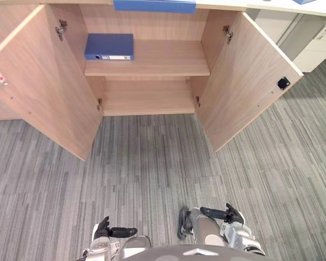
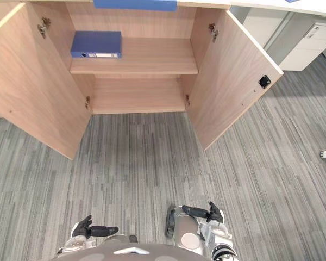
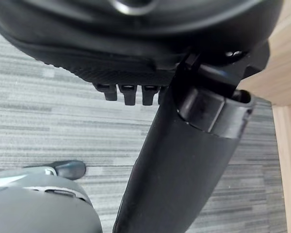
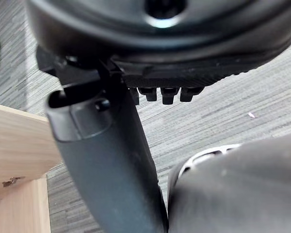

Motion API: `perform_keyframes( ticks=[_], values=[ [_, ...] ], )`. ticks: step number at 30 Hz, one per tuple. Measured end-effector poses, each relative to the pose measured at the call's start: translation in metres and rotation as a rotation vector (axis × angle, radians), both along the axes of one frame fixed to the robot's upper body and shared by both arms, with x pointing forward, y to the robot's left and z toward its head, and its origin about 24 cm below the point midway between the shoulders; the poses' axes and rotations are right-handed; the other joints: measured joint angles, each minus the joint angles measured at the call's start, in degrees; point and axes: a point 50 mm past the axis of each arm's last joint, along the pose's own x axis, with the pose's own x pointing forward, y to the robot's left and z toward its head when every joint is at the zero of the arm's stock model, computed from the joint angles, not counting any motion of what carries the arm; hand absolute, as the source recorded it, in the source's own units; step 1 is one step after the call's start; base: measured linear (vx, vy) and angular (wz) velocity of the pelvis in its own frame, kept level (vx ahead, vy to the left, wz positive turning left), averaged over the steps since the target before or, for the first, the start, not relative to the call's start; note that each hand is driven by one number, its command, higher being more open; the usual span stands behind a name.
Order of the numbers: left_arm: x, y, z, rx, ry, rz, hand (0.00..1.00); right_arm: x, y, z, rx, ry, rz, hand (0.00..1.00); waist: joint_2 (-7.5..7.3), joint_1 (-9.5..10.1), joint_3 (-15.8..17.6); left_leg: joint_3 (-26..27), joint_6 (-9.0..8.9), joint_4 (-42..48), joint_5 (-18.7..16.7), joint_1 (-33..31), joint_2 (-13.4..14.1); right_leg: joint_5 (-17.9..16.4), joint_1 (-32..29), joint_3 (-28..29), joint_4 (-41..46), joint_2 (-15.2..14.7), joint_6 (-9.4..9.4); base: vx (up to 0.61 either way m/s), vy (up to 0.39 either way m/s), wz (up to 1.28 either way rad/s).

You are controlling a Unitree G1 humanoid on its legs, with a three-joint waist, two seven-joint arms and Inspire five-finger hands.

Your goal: Walk over to the cabinet, pick up the folder, carry it to the office cabinet, place the folder inside the office cabinet, then close the office cabinet door

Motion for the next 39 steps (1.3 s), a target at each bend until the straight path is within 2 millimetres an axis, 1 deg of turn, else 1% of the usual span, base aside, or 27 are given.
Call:
perform_keyframes(
  ticks=[1,2,4,6,7,8,9,10,11,13,14,16,17,18,19,21,22,23,25,26,29,32,33,35,36,37,39],
  values=[
    [-0.001,0.000,0.000,-0.001,0.004,0.003,1.00,-0.002,-0.002,0.000,0.001,0.002,-0.013,1.00,0.04,-0.22,0.0,-0.8,-0.64,-0.4,-0.4,0.6,0.1,3.3,0.3,0.3,0.4,-0.1,-1.37,0.38,-0.264,0.57],
    [0.003,-0.007,-0.002,-0.016,0.001,0.007,1.00,-0.001,-0.007,0.001,0.000,-0.005,-0.037,1.00,0.94,-0.62,0.4,-1.2,-1.80,-1.0,-0.1,2.0,1.3,2.3,0.3,-1.0,3.2,0.1,-3.07,0.42,-0.278,0.49],
    [0.006,-0.012,-0.002,-0.032,-0.011,0.015,1.00,-0.001,-0.012,0.002,-0.010,-0.009,-0.065,1.00,2.13,-0.58,0.6,-1.0,-4.69,0.8,1.5,1.4,2.2,-1.9,0.4,-2.6,6.2,-0.3,-4.61,0.50,-0.332,0.48],
    [0.008,-0.012,-0.001,-0.042,-0.023,0.043,1.00,-0.002,-0.013,0.002,-0.011,-0.007,-0.077,1.00,2.44,-0.81,0.5,-0.8,-5.25,11.7,1.3,-2.7,4.0,-3.2,3.6,-4.5,4.7,-0.3,-5.68,0.41,-0.274,0.53],
    [0.013,-0.014,0.000,-0.051,-0.049,0.070,1.00,-0.005,-0.011,0.001,-0.011,-0.003,-0.080,1.00,2.50,-0.91,0.7,-0.1,-6.44,24.2,1.3,-8.0,6.3,-3.3,7.5,-6.1,1.9,0.2,-5.83,0.31,-0.216,0.55],
    [0.016,-0.013,0.002,-0.054,-0.069,0.084,1.00,-0.007,-0.010,0.001,-0.011,-0.002,-0.078,1.00,2.52,-0.73,0.7,1.0,-6.36,30.1,1.1,-10.1,7.9,-3.3,9.4,-6.5,0.7,0.7,-5.92,0.34,-0.253,0.56],
    [0.022,-0.015,0.005,-0.062,-0.102,0.098,1.00,-0.009,-0.009,0.001,-0.013,-0.004,-0.077,1.00,2.53,-0.17,0.7,3.7,-6.06,39.1,0.4,-13.8,10.9,-3.7,12.9,-6.9,-1.5,1.5,-6.36,0.28,-0.202,0.23],
    [0.028,-0.020,0.007,-0.071,-0.134,0.099,1.00,-0.008,-0.008,0.001,-0.011,-0.012,-0.076,1.00,2.38,0.68,0.8,6.1,-5.50,43.9,-0.7,-16.9,12.8,-4.4,15.2,-7.0,-2.9,2.0,-6.54,0.27,-0.176,0.11],
    [0.032,-0.023,0.008,-0.077,-0.148,0.095,1.00,-0.006,-0.007,0.002,-0.010,-0.019,-0.076,1.00,2.39,0.82,0.7,7.1,-5.11,44.8,-0.9,-18.4,13.3,-4.7,16.0,-7.0,-3.3,2.1,-6.53,0.18,-0.088,-0.05],
    [0.041,-0.028,0.011,-0.093,-0.173,0.073,1.00,0.000,-0.002,0.004,0.001,-0.047,-0.078,1.00,2.44,1.04,0.6,10.4,-3.48,40.3,-1.8,-22.6,13.4,-5.4,17.8,-6.4,-4.5,2.1,-6.21,0.16,0.017,-0.14],
    [0.041,-0.029,0.011,-0.096,-0.174,0.073,1.00,0.001,0.000,0.004,0.006,-0.049,-0.081,1.00,2.44,1.09,0.6,10.8,-3.40,38.0,-1.8,-23.5,13.0,-5.4,18.4,-6.1,-5.0,2.1,-6.09,0.23,0.114,-0.20],
    [0.045,-0.033,0.012,-0.105,-0.183,0.072,1.00,-0.001,0.003,0.003,0.016,-0.042,-0.090,1.00,2.24,1.72,0.6,11.0,-3.32,26.2,-0.8,-25.6,10.0,-5.6,21.1,-4.9,-7.4,0.9,-4.70,0.25,0.182,-0.20],
    [0.045,-0.033,0.012,-0.105,-0.184,0.072,1.00,-0.001,0.003,0.003,0.014,-0.040,-0.091,1.00,2.23,1.88,0.7,11.0,-3.15,24.6,-0.2,-25.7,9.5,-5.7,21.4,-4.8,-7.7,0.7,-4.37,0.24,0.217,-0.24],
    [0.046,-0.035,0.012,-0.107,-0.185,0.073,1.00,-0.004,0.003,0.002,0.010,-0.031,-0.096,1.00,2.24,2.29,0.6,10.4,-2.05,19.2,4.0,-25.6,7.9,-6.3,22.3,-3.9,-8.1,-0.1,-2.95,0.27,0.243,-0.40],
    [0.043,-0.033,0.011,-0.106,-0.177,0.079,1.00,-0.008,0.003,0.001,0.010,-0.018,-0.098,1.00,2.20,2.86,-0.3,10.4,0.32,17.8,7.7,-24.6,6.3,-7.0,22.7,-2.1,-8.1,-1.1,-1.49,0.30,0.249,-0.42],
    [0.040,-0.027,0.010,-0.091,-0.169,0.092,1.00,-0.012,0.011,-0.001,0.033,-0.007,-0.102,1.00,0.21,2.92,-2.1,12.7,1.47,18.2,5.7,-24.2,4.9,-6.7,22.4,-0.6,-8.6,-3.1,-0.56,0.34,0.217,-0.38],
    [0.039,-0.026,0.010,-0.088,-0.163,0.093,1.00,-0.012,0.013,-0.002,0.039,-0.006,-0.101,1.00,-0.16,3.02,-2.4,13.3,1.68,18.9,5.0,-23.9,4.8,-6.7,22.4,-0.1,-8.3,-3.5,-0.43,0.37,0.238,-0.46],
    [0.036,-0.023,0.009,-0.082,-0.147,0.091,1.00,-0.013,0.018,-0.002,0.050,-0.003,-0.099,1.00,-0.84,3.41,-2.8,15.0,2.51,19.6,4.1,-22.4,4.4,-6.6,22.4,0.9,-6.3,-4.5,-0.33,0.41,0.291,-0.57],
    [0.032,-0.024,0.006,-0.085,-0.125,0.088,1.00,-0.011,0.019,-0.002,0.053,-0.010,-0.092,1.00,-0.90,3.64,-2.9,16.6,2.86,17.8,2.6,-17.7,3.6,-6.2,20.1,2.1,3.2,-6.0,0.34,0.37,0.302,-0.61],
    [0.029,-0.027,0.005,-0.086,-0.112,0.062,1.00,-0.007,0.018,0.001,0.052,-0.035,-0.085,1.00,-0.32,3.26,-3.1,16.6,2.50,15.0,-0.1,-13.3,2.5,-4.3,13.2,2.6,20.1,-8.1,2.86,0.26,0.251,-0.35],
    [0.026,-0.025,0.003,-0.079,-0.093,0.049,1.00,-0.003,0.020,0.002,0.057,-0.053,-0.079,1.00,-1.02,2.41,-3.5,16.6,2.45,12.1,-0.6,-8.1,1.6,-8.3,6.6,2.7,30.3,-8.4,1.27,0.26,0.107,0.01],
    [0.025,-0.026,0.003,-0.082,-0.090,0.051,1.00,0.000,0.019,0.003,0.051,-0.070,-0.073,1.00,-0.66,1.79,-3.4,16.3,1.94,9.1,-0.3,-4.5,1.9,-10.6,3.0,-0.2,25.9,-6.8,-0.53,0.35,-0.089,0.17],
    [0.024,-0.029,0.001,-0.087,-0.081,0.053,1.00,0.004,0.016,0.005,0.044,-0.081,-0.069,1.00,0.06,1.41,-3.4,16.0,0.80,7.6,-0.3,-3.4,2.7,-10.6,1.0,-1.4,20.5,-5.1,-0.83,0.35,-0.157,0.20],
    [0.021,-0.029,0.000,-0.090,-0.067,0.052,1.00,0.006,0.014,0.006,0.038,-0.079,-0.065,1.00,0.43,0.72,-3.2,15.0,-1.31,5.1,0.4,-1.5,3.2,-6.1,-0.5,-1.3,8.2,-3.1,-1.13,0.39,-0.178,0.32],
    [0.018,-0.030,-0.002,-0.099,-0.049,0.055,1.00,0.002,0.011,0.004,0.036,-0.062,-0.072,1.00,0.35,0.24,-3.0,13.4,-2.97,3.5,0.8,0.1,3.0,1.6,1.2,-1.5,4.6,-2.3,-3.86,0.40,-0.193,0.30],
    [0.018,-0.036,-0.003,-0.114,-0.043,0.061,1.00,-0.001,0.001,0.003,0.010,-0.044,-0.078,1.00,2.18,0.88,-3.3,12.5,-3.67,2.4,2.3,0.4,4.3,0.8,1.7,-2.1,4.7,-1.1,-4.67,0.39,-0.200,0.25],
    [0.021,-0.044,-0.004,-0.130,-0.050,0.051,1.00,-0.006,-0.003,0.002,0.010,-0.030,-0.104,1.00,2.84,0.37,-3.2,11.4,-4.50,1.9,4.4,1.3,4.8,-2.2,2.6,-3.6,6.3,-1.3,-5.39,0.34,-0.222,0.29]
  ],
)
